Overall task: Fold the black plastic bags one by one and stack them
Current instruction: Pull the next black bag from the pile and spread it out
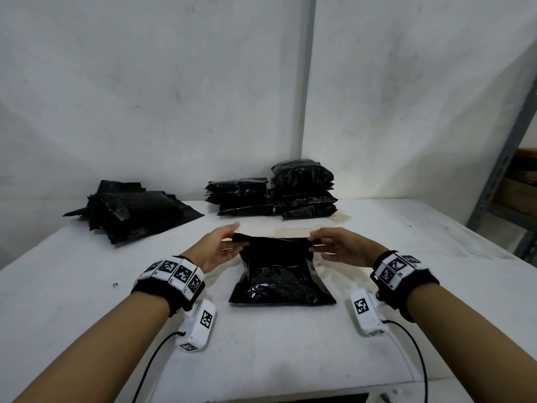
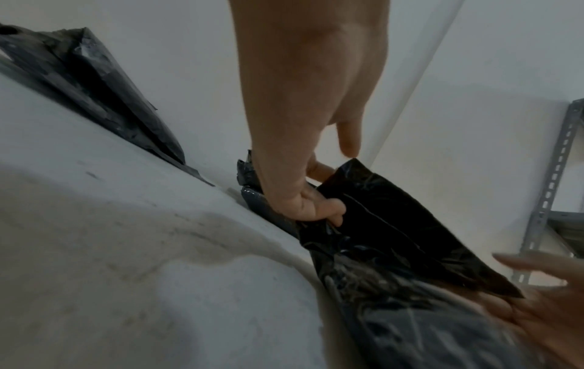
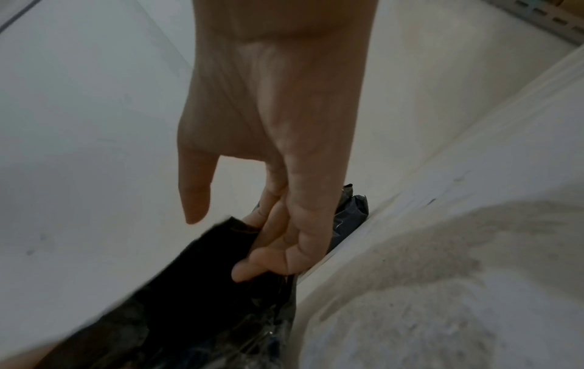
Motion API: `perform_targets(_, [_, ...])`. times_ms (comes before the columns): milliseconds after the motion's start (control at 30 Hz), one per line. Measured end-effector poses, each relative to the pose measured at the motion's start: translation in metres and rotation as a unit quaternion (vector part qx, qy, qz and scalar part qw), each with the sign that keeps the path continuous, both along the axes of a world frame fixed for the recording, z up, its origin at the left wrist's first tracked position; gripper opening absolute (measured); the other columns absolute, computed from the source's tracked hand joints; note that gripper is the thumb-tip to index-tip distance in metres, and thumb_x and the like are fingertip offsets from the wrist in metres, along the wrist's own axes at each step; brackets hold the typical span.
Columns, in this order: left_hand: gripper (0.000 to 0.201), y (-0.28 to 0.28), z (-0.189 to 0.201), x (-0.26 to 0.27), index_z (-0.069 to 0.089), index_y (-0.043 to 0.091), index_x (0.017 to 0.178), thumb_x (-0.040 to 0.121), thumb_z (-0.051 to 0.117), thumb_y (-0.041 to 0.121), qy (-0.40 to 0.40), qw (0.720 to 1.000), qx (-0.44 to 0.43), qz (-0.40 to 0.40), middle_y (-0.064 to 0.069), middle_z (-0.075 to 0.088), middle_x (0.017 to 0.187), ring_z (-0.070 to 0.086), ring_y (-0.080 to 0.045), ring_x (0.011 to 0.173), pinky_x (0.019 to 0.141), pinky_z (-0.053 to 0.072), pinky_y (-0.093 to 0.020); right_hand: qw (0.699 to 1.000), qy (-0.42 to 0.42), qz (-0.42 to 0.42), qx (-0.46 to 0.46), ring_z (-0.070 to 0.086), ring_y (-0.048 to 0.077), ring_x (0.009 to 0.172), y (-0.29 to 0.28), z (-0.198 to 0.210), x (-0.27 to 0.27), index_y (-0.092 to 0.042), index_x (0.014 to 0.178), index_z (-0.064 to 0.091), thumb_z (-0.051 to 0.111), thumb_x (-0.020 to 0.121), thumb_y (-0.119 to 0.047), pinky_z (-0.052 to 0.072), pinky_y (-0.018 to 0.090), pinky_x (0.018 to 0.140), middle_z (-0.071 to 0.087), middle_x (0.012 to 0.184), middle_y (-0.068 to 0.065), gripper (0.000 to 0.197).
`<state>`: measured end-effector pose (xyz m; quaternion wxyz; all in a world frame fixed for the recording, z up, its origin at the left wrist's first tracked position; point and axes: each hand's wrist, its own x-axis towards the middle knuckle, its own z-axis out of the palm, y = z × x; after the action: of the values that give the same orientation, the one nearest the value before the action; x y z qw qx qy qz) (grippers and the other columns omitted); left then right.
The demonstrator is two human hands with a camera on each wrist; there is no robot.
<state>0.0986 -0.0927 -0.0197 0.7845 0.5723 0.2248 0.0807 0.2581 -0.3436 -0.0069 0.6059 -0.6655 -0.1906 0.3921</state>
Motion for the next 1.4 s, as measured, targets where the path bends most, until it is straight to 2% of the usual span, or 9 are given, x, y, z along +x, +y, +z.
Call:
perform_targets(67, [0.014, -0.001, -0.002, -0.001, 0.059, 0.007, 0.098, 0.092, 0.060, 0.019, 0.004, 1.000, -0.012, 0.000, -0.014, 0.068, 0.099, 0.065, -0.013, 0.078, 0.063, 0.054, -0.015, 1.000, 0.005, 0.001, -0.015, 0.063, 0.014, 0.093, -0.001, 0.001, -0.001, -0.011, 0.094, 0.071, 0.066, 0.086, -0.032, 0.049, 0.020, 0.071, 0.069, 0.101, 0.004, 0.023])
perform_targets(200, [0.011, -0.002, 0.001, -0.005, 0.062, 0.001, 0.099, 0.091, 0.061, 0.009, 0.001, 1.000, -0.021, -0.016, -0.014, 0.067, 0.098, 0.070, -0.009, 0.066, 0.060, 0.055, -0.013, 1.000, -0.010, 0.023, -0.018, 0.060, 0.011, 0.095, -0.003, -0.002, -0.001, -0.008, 0.107, 0.069, 0.058, 0.092, -0.004, 0.052, 0.014, 0.070, 0.067, 0.106, 0.004, 0.019])
perform_targets(367, [0.011, 0.004, 0.005, -0.021, 0.064, 0.000, 0.099, 0.088, 0.062, 0.002, 0.028, 0.998, 0.007, -0.062, -0.009, 0.070, 0.093, 0.070, -0.009, 0.075, 0.068, 0.057, -0.015, 0.999, 0.014, 0.037, -0.010, 0.069, 0.008, 0.092, -0.013, -0.002, -0.003, -0.004, 0.107, 0.066, 0.057, 0.091, 0.001, 0.056, 0.017, 0.079, 0.071, 0.105, 0.005, 0.020])
perform_targets(533, [0.020, 0.003, 0.007, -0.035, 0.064, 0.007, 0.097, 0.086, 0.058, -0.009, 0.074, 0.988, 0.070, -0.119, -0.005, 0.071, 0.087, 0.068, -0.009, 0.075, 0.070, 0.057, -0.016, 0.995, 0.008, 0.065, -0.077, 0.070, 0.015, 0.085, -0.018, 0.001, -0.008, -0.008, 0.101, 0.067, 0.062, 0.088, 0.002, 0.058, 0.022, 0.072, 0.071, 0.097, 0.006, 0.017])
perform_targets(633, [0.021, -0.002, 0.007, -0.039, 0.067, 0.005, 0.100, 0.087, 0.058, -0.008, 0.095, 0.981, 0.094, -0.137, -0.005, 0.070, 0.092, 0.069, -0.006, 0.076, 0.068, 0.056, -0.015, 0.991, 0.005, 0.085, -0.101, 0.071, 0.021, 0.088, -0.017, -0.001, -0.009, -0.009, 0.093, 0.062, 0.058, 0.091, 0.005, 0.059, 0.029, 0.080, 0.071, 0.095, 0.009, 0.015])
perform_targets(767, [0.028, -0.009, 0.005, -0.045, 0.063, 0.006, 0.106, 0.086, 0.056, -0.013, 0.123, 0.974, 0.087, -0.170, -0.012, 0.064, 0.102, 0.066, -0.021, 0.088, 0.074, 0.060, -0.029, 0.987, 0.025, 0.114, -0.106, 0.069, 0.027, 0.095, -0.018, -0.006, -0.009, -0.010, 0.083, 0.056, 0.051, 0.094, 0.006, 0.054, 0.036, 0.092, 0.067, 0.098, 0.013, 0.019])
perform_targets(933, [0.029, -0.020, 0.006, -0.045, 0.055, 0.006, 0.104, 0.087, 0.051, -0.017, 0.138, 0.966, 0.104, -0.191, -0.019, 0.060, 0.100, 0.066, -0.030, 0.082, 0.073, 0.059, -0.041, 0.985, 0.012, 0.129, -0.117, 0.069, 0.028, 0.093, -0.016, -0.005, -0.012, -0.009, 0.082, 0.055, 0.046, 0.095, 0.007, 0.056, 0.035, 0.089, 0.066, 0.095, 0.012, 0.023])
perform_targets(1300, [0.032, -0.022, 0.005, -0.049, 0.058, 0.009, 0.103, 0.085, 0.055, -0.018, 0.199, 0.947, 0.138, -0.210, -0.014, 0.066, 0.092, 0.069, -0.022, 0.078, 0.068, 0.059, -0.025, 0.973, -0.043, 0.133, -0.186, 0.067, 0.014, 0.094, -0.015, -0.009, -0.014, -0.009, 0.100, 0.069, 0.049, 0.095, 0.006, 0.056, 0.021, 0.080, 0.071, 0.099, 0.006, 0.026])
perform_targets(1400, [0.028, -0.026, 0.012, -0.050, 0.059, 0.014, 0.098, 0.082, 0.066, -0.009, 0.214, 0.923, 0.224, -0.227, -0.010, 0.067, 0.090, 0.067, -0.016, 0.074, 0.064, 0.054, -0.019, 0.971, -0.055, 0.133, -0.190, 0.068, 0.012, 0.090, -0.015, -0.007, -0.017, -0.009, 0.098, 0.070, 0.051, 0.094, 0.006, 0.056, 0.019, 0.079, 0.072, 0.093, 0.004, 0.025])
